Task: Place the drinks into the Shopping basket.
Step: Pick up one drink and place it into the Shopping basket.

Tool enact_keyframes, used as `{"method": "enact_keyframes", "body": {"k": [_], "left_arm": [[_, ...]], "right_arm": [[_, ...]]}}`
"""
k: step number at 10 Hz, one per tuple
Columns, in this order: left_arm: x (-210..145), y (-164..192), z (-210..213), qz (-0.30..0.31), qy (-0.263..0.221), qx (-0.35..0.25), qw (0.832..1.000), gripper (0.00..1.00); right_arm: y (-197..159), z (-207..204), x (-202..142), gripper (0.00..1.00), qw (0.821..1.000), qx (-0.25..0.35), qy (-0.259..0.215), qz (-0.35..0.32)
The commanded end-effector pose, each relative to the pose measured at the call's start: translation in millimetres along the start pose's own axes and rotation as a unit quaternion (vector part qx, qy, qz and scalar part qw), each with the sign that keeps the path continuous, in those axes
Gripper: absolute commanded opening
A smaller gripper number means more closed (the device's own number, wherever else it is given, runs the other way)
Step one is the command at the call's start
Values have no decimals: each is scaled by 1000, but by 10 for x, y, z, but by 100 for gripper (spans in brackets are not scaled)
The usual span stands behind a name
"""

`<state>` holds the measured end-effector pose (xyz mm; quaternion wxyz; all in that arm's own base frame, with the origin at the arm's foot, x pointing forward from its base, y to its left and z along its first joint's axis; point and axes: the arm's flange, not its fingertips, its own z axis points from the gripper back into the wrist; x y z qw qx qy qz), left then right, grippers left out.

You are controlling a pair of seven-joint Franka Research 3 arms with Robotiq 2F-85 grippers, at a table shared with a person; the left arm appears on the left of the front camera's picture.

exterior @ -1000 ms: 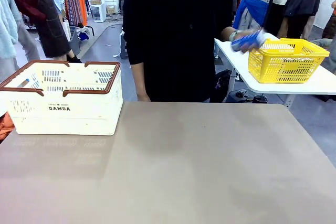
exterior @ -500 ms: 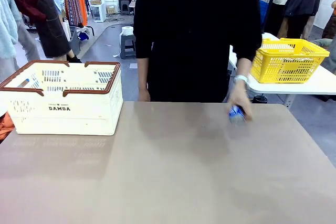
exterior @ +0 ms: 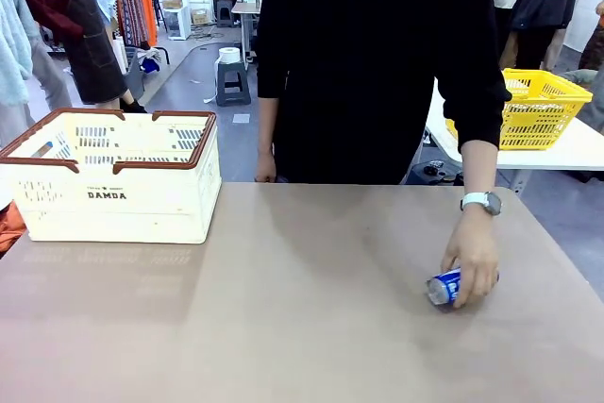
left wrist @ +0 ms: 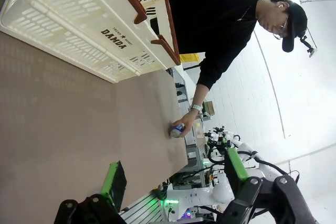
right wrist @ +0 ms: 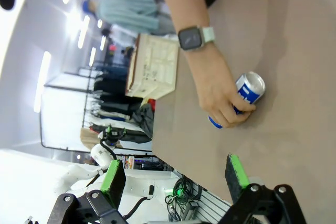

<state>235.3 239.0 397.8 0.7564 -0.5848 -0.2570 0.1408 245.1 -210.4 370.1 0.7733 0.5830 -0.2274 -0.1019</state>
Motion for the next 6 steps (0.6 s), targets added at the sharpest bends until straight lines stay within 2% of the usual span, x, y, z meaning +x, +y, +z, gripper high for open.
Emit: {"method": "enact_keyframes", "body": {"k": [1,6], "left_arm": [[15,1,7,-9,-7,-11,1000,100],[15,1,7,-9,-7,-11,1000,100]], "right_arm": [[19,11,44,100,1000,9,-7,13],[19,11,44,100,1000,9,-7,13]]}}
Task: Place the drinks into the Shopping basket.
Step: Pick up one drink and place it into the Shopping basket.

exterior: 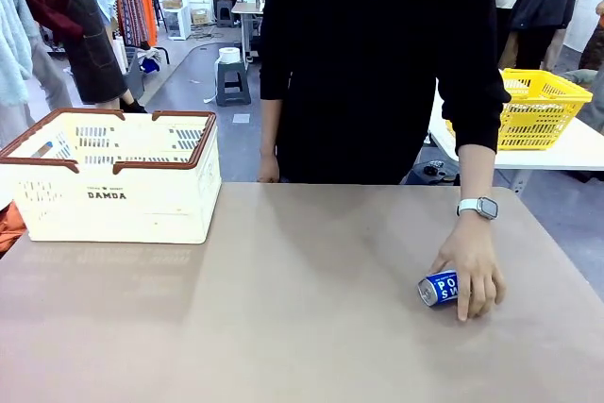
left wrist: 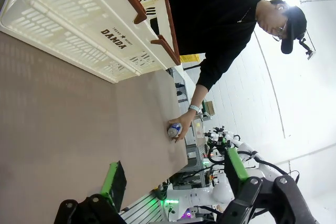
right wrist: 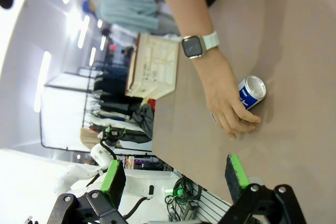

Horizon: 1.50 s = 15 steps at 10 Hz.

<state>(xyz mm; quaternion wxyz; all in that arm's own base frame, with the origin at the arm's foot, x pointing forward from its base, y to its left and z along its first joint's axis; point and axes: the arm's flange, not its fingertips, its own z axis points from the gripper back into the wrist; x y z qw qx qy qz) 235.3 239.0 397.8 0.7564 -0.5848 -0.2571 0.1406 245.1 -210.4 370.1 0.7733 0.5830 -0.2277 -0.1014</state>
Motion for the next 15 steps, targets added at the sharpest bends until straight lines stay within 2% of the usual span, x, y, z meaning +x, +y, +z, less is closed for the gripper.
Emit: {"method": "enact_keyframes", "body": {"k": [1,4,6,8,9,11,12,13,14,15], "left_arm": [[15,1,7,-9,-7,-11,1000,100],[15,1,7,-9,-7,-11,1000,100],[15,1,7,-9,-7,-11,1000,100],[15,1,7,-9,-7,-11,1000,100],[15,1,7,-9,-7,-11,1000,100],[15,1,7,-9,-7,-11,1000,100],[15,1,7,-9,-7,-11,1000,100],[15,1,7,-9,-7,-11,1000,100],[15,1,7,-9,-7,-11,1000,100],[15,1,7,-9,-7,-11,1000,100]], "right_arm": [[19,11,44,100,1000,9,-7,13],[19,11,44,100,1000,9,-7,13],[74,-28,24,100,1000,-1,14,8],[382,-440,160,100,996,-24,62,61],[436,-553,212,100,995,-17,76,68],[407,-346,191,100,996,-26,60,56],[543,-343,160,100,993,-48,70,84],[742,-490,158,100,985,-61,99,126],[965,-738,178,100,969,-74,146,186],[1156,-1052,199,100,941,-95,206,253]]}}
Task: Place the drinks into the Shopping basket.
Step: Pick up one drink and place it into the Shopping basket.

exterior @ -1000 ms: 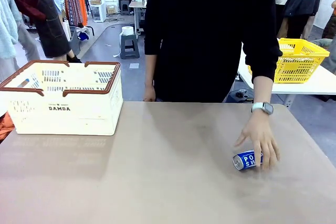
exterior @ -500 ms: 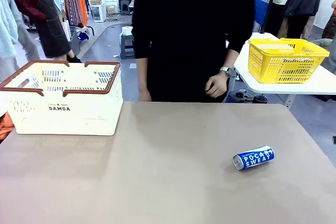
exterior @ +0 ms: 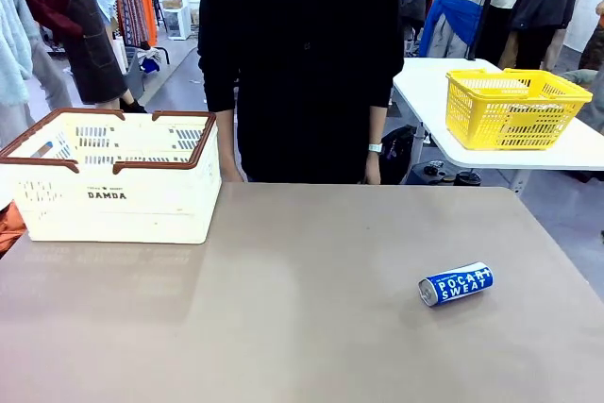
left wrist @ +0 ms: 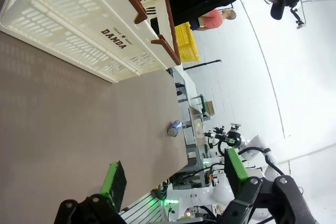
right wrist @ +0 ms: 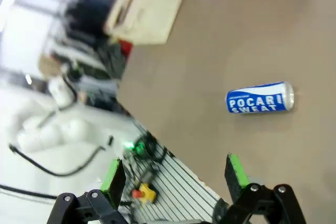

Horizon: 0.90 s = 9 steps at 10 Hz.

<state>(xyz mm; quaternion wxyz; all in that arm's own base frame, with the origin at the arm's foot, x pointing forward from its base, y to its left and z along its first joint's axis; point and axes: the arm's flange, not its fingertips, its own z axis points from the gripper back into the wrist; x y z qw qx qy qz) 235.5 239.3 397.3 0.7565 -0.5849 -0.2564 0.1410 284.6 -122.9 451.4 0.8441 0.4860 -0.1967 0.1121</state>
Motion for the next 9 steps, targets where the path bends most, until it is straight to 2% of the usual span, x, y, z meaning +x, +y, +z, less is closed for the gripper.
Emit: {"method": "enact_keyframes", "body": {"k": [1,2,3,5,6,7,8,9], "left_arm": [[13,-5,8,-10,-7,-12,1000,100],[13,-5,8,-10,-7,-12,1000,100],[13,-5,8,-10,-7,-12,1000,100],[13,-5,8,-10,-7,-12,1000,100],[13,-5,8,-10,-7,-12,1000,100],[13,-5,8,-10,-7,-12,1000,100],[13,-5,8,-10,-7,-12,1000,100],[13,-5,8,-10,-7,-12,1000,100]], "right_arm": [[270,-567,376,100,979,-75,125,140],[277,-880,508,100,967,-119,180,138],[272,-1207,556,100,955,-153,212,140],[244,-1829,426,100,937,-191,252,146],[214,-2007,326,100,935,-223,245,129],[156,-2112,241,100,930,-279,216,108],[93,-2150,184,100,920,-338,174,90],[98,-2051,165,100,922,-356,118,91]]}}
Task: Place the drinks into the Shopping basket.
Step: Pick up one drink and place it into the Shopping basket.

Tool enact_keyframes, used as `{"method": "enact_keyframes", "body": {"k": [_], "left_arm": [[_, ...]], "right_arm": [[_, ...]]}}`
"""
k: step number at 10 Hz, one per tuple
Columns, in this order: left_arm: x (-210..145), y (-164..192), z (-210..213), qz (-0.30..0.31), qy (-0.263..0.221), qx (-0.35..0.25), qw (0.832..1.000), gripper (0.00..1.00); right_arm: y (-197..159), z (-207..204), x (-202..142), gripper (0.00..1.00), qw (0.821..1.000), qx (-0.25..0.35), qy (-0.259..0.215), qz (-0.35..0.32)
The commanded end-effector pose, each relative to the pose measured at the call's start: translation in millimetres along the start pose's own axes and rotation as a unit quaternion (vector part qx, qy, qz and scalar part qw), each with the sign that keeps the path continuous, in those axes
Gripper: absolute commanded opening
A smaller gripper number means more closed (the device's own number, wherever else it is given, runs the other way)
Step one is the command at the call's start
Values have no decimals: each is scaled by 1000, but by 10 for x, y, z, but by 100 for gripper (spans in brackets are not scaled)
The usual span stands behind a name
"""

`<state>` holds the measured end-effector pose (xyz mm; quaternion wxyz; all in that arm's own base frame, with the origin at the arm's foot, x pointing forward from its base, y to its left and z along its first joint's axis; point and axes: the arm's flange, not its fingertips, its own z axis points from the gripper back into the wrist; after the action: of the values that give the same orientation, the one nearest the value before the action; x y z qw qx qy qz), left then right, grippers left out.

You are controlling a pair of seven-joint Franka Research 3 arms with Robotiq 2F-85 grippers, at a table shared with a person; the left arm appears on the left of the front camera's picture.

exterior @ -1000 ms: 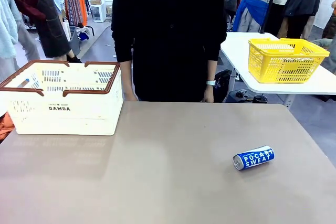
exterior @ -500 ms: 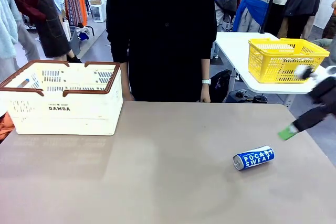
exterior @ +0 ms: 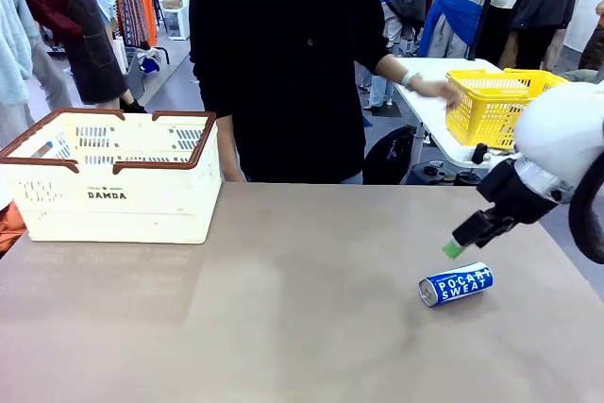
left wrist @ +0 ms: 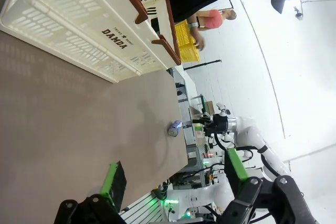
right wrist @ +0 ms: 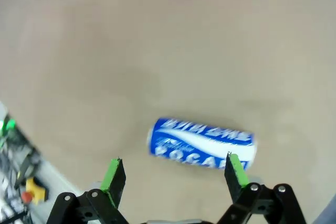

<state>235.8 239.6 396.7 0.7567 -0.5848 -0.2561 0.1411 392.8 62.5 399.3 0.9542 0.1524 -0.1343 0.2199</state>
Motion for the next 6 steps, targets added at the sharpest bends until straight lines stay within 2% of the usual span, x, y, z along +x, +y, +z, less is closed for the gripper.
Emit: {"method": "enact_keyframes", "body": {"k": [1,3,4,5,6], "left_arm": [[10,-11,8,-10,-7,-12,1000,100],[10,-11,8,-10,-7,-12,1000,100],[10,-11,8,-10,-7,-12,1000,100],[10,-11,8,-10,-7,-12,1000,100],[10,-11,8,-10,-7,-12,1000,100]], "right_arm": [[80,-14,-84,100,998,41,30,31],[80,-14,-84,100,998,41,30,31],[29,-31,-22,100,1000,9,12,7],[-117,-117,93,100,993,41,24,112],[-164,-138,84,100,971,71,50,223]]}}
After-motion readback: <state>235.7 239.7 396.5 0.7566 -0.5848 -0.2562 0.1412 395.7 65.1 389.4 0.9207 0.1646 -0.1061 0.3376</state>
